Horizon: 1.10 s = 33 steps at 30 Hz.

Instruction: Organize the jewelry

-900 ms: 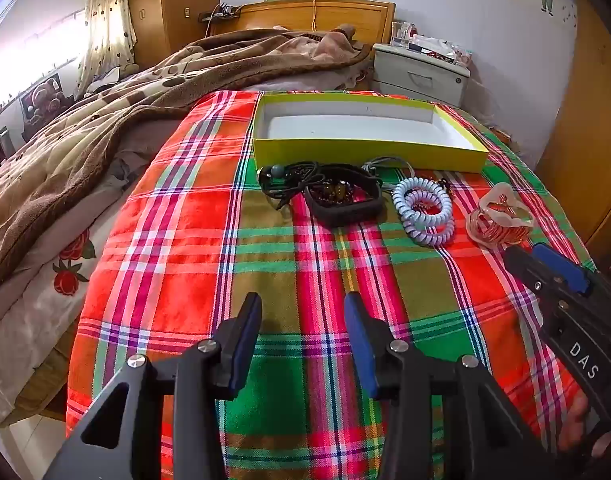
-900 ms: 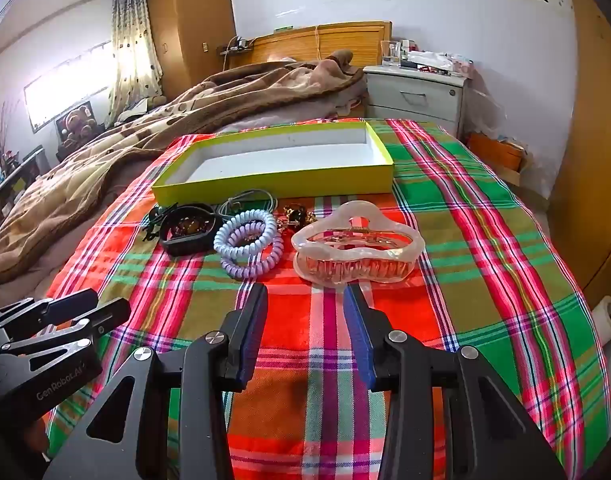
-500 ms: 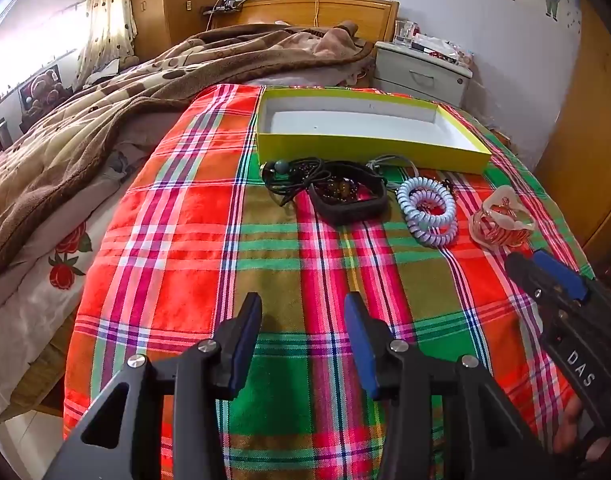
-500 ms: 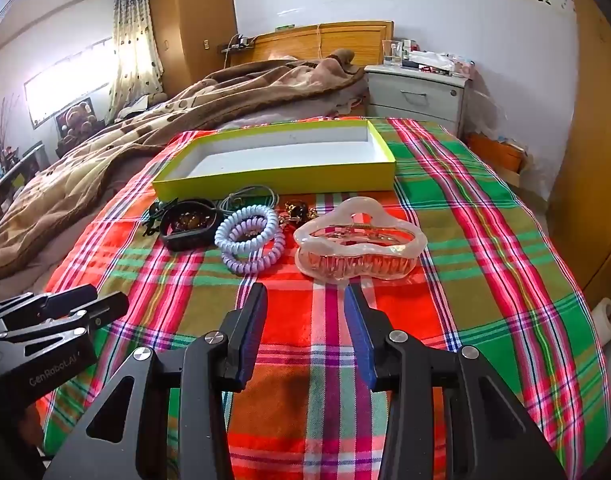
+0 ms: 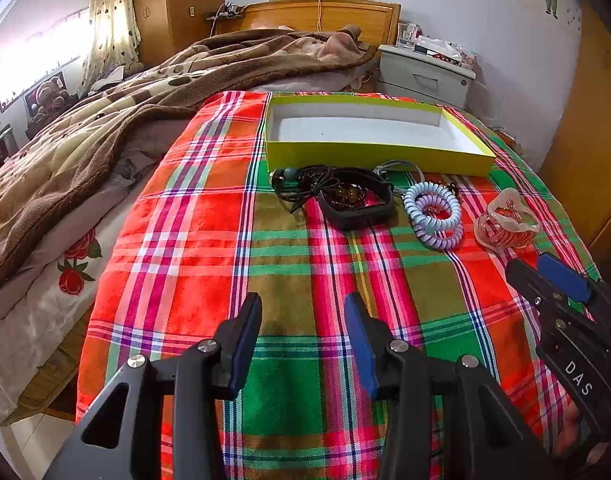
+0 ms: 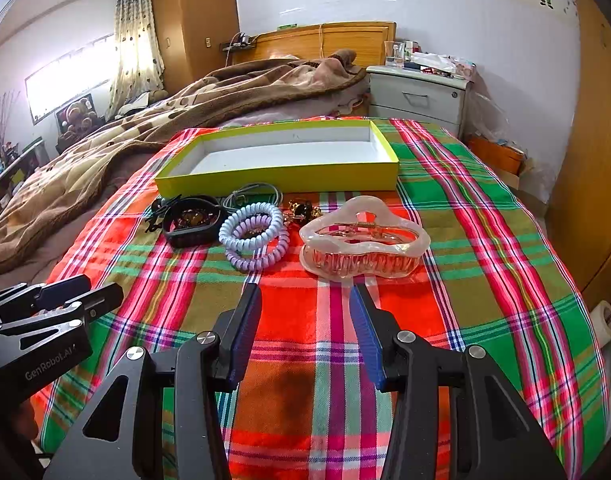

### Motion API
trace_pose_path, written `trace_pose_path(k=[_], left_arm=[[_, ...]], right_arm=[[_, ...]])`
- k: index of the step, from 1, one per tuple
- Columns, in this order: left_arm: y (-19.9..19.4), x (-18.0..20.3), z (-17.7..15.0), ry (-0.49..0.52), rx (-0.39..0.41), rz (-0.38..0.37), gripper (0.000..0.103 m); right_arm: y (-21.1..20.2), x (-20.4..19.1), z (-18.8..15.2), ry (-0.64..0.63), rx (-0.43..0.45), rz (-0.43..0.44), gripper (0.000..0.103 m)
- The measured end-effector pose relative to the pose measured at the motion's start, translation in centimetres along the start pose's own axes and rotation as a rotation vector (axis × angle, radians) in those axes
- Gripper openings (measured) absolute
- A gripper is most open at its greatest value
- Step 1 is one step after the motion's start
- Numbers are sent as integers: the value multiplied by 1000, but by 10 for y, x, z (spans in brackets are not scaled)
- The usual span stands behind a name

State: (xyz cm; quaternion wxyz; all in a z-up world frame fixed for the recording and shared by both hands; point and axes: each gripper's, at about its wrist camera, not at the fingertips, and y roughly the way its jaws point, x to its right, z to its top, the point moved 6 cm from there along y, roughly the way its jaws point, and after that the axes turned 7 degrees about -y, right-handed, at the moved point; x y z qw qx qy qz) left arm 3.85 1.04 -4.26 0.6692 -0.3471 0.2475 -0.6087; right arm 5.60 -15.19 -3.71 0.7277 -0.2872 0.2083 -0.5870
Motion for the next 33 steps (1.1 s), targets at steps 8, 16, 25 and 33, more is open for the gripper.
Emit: trace_pose_path(k=[8, 16, 25, 33], left_arm=[[-4, -2, 1, -5, 7, 11, 45], [-5, -2, 1, -4, 5, 12, 45], [-6, -3, 0, -6, 7, 13, 45], [-7, -4, -1, -6, 4, 9, 45]], right_arm=[[-1, -2, -1, -4, 1, -2, 47], [-1, -2, -1, -4, 1, -2, 47], [-1, -2, -1, -5, 0, -2, 47], [-2, -2, -2, -3, 1, -1, 47]])
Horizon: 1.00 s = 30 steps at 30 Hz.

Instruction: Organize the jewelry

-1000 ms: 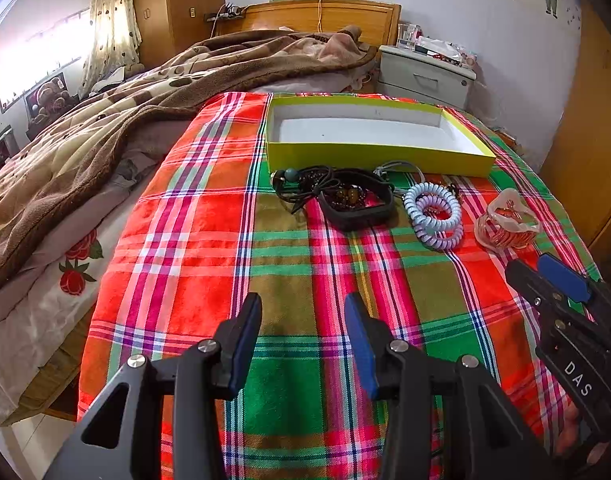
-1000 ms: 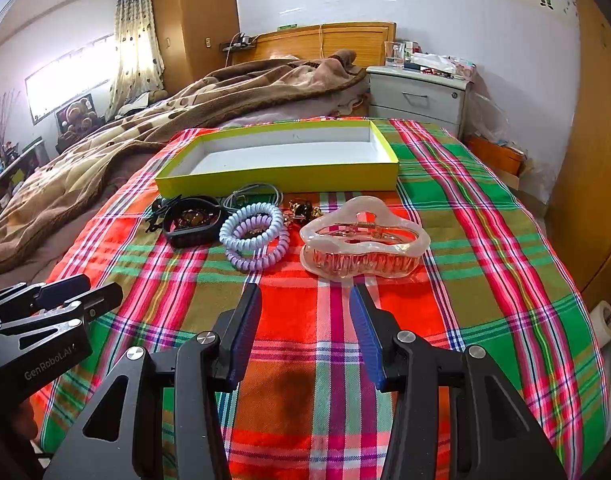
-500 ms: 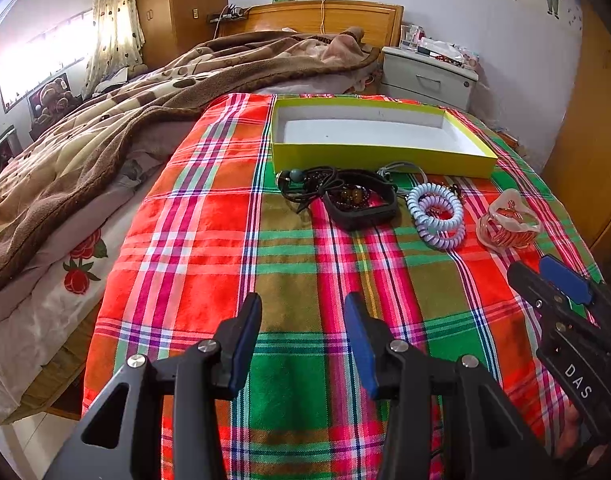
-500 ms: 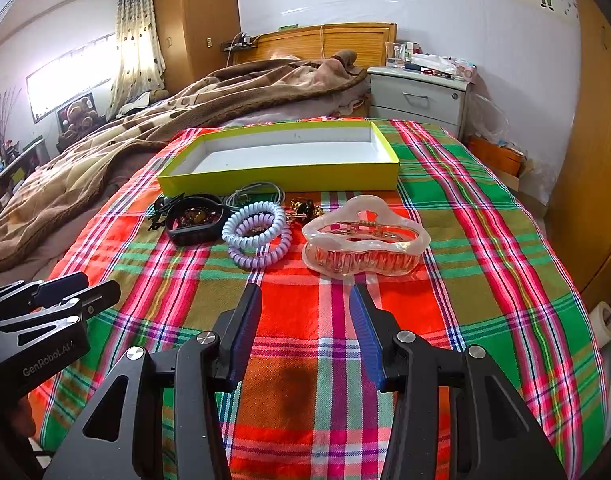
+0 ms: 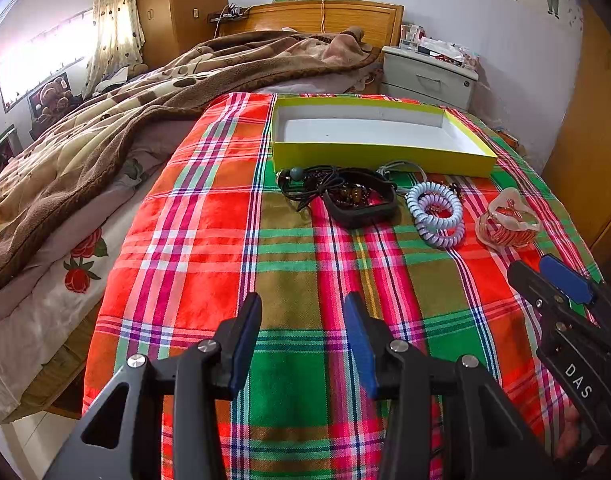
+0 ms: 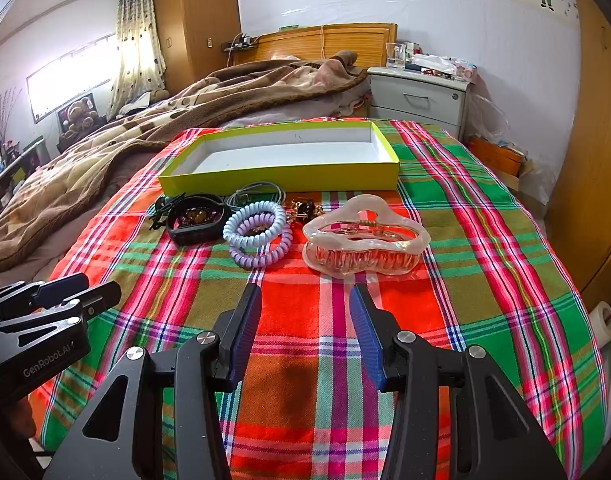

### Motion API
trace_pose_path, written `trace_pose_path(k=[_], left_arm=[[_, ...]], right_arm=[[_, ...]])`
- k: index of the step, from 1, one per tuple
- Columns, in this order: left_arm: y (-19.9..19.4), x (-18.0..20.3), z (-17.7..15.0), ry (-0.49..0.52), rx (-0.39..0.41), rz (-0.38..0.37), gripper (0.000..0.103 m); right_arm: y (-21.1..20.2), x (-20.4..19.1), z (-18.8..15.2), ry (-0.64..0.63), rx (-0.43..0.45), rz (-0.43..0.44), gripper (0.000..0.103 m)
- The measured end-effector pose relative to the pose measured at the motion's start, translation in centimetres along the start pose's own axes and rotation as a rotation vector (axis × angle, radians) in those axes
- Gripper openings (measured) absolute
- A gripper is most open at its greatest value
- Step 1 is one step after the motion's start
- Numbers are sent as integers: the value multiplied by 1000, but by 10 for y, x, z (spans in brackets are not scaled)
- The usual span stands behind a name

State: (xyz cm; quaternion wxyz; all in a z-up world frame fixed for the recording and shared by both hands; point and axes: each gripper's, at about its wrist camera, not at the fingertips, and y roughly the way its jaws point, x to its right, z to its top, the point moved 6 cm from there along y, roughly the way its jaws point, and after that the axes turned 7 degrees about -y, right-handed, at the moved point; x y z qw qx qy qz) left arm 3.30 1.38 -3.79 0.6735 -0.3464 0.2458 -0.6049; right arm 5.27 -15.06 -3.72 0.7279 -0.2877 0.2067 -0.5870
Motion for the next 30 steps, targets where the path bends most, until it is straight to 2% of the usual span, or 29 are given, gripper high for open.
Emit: trace_pose_path(k=[22, 30], left_arm=[[0, 0, -1, 0, -5, 0, 45], [2, -3, 1, -27, -16, -62, 45]], right_arm=[[-1, 0, 0, 0, 1, 2, 47], [-4, 9, 1, 26, 17, 21, 47]])
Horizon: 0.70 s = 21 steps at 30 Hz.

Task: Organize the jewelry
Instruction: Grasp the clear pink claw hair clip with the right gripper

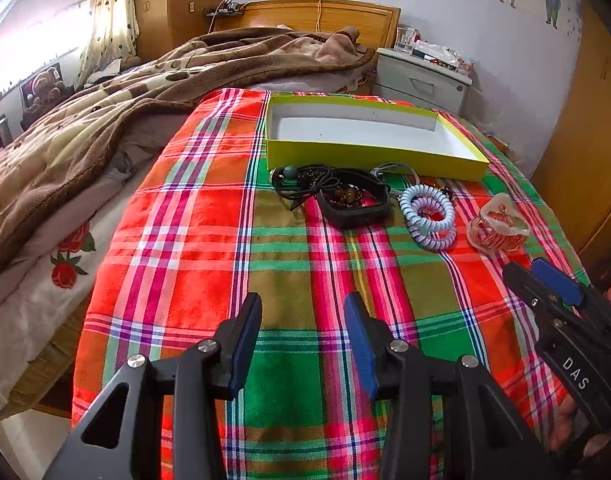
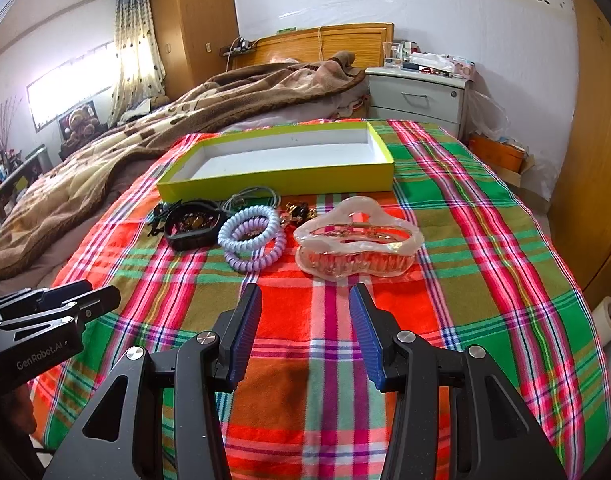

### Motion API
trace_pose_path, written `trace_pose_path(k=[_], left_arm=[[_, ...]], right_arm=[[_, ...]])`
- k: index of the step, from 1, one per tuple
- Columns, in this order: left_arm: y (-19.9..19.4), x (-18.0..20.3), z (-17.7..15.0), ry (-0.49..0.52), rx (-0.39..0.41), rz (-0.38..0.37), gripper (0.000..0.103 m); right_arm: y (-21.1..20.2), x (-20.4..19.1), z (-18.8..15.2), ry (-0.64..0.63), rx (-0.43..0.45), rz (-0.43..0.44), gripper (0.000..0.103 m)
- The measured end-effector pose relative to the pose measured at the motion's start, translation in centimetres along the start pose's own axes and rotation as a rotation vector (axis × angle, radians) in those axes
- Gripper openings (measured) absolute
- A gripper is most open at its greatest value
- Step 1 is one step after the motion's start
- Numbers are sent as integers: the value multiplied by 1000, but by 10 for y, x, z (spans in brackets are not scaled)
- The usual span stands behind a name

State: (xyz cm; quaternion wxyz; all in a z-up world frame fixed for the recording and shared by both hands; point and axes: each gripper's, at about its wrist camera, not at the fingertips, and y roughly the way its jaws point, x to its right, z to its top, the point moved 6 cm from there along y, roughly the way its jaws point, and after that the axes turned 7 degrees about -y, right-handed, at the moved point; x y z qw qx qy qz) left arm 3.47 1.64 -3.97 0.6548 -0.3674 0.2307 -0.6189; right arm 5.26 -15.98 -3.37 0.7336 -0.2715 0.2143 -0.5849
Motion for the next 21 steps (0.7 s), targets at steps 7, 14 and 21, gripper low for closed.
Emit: trace_pose_path(k=[7, 14, 21], left_arm=[[6, -4, 3, -17, -35, -64, 45], [16, -5, 0, 6, -113, -142, 45], [20, -3, 4, 13, -153, -168, 45]], right_arm=[[0, 37, 8, 58, 29, -6, 47], [16, 75, 33, 39, 14, 41, 47], [52, 62, 50, -203, -102, 182, 47]])
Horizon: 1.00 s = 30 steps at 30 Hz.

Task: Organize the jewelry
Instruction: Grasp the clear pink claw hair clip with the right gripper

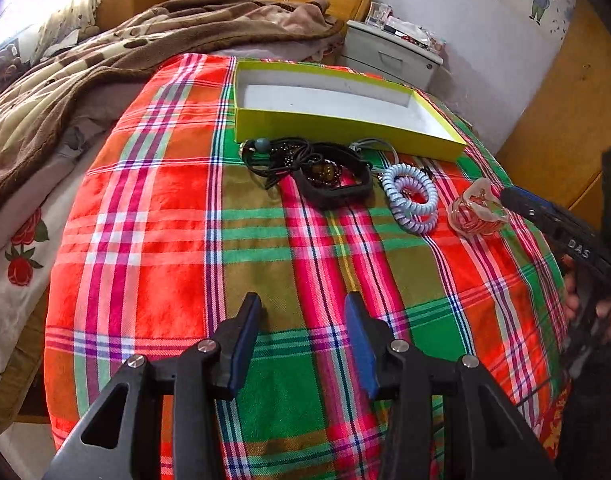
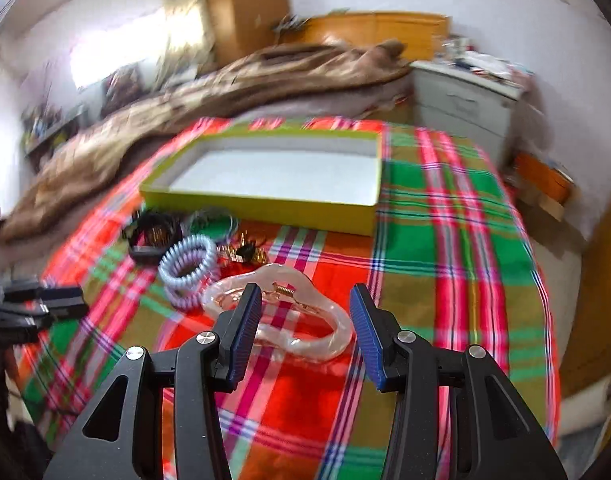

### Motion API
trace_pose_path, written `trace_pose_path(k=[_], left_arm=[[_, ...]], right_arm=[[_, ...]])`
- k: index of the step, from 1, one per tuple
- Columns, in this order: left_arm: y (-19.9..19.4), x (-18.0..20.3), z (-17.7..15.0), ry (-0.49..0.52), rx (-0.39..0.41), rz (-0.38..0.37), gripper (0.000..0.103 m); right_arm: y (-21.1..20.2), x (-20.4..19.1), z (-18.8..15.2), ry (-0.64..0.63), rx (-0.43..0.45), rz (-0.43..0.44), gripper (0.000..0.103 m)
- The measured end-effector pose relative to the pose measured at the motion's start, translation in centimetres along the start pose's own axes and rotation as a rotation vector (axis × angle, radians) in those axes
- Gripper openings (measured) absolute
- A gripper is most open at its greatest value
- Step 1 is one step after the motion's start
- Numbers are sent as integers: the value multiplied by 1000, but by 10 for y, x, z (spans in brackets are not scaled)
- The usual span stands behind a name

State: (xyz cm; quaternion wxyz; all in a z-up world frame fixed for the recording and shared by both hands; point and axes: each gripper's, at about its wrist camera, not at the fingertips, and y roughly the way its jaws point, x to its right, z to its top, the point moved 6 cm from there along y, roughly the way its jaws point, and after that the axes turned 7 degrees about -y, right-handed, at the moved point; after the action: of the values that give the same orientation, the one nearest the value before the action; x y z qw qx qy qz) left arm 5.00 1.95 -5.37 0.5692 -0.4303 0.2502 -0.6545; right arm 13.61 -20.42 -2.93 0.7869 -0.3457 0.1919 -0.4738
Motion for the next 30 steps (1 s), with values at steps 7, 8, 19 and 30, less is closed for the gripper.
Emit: trace_pose_path(k=[7, 8, 19, 30], left_arm=[[3, -4, 8, 0, -21, 0, 45], [4, -6, 10, -2, -17, 9, 45], [10, -23, 43, -68, -16, 10, 45], [23, -37, 71, -99, -2, 49, 45]], right_arm=[[29, 0, 5, -106, -117, 122, 47], [32, 2, 6, -87, -131, 148, 47], [31, 11, -9, 47, -234, 216, 13], [20, 10, -19, 120, -217, 166, 12]])
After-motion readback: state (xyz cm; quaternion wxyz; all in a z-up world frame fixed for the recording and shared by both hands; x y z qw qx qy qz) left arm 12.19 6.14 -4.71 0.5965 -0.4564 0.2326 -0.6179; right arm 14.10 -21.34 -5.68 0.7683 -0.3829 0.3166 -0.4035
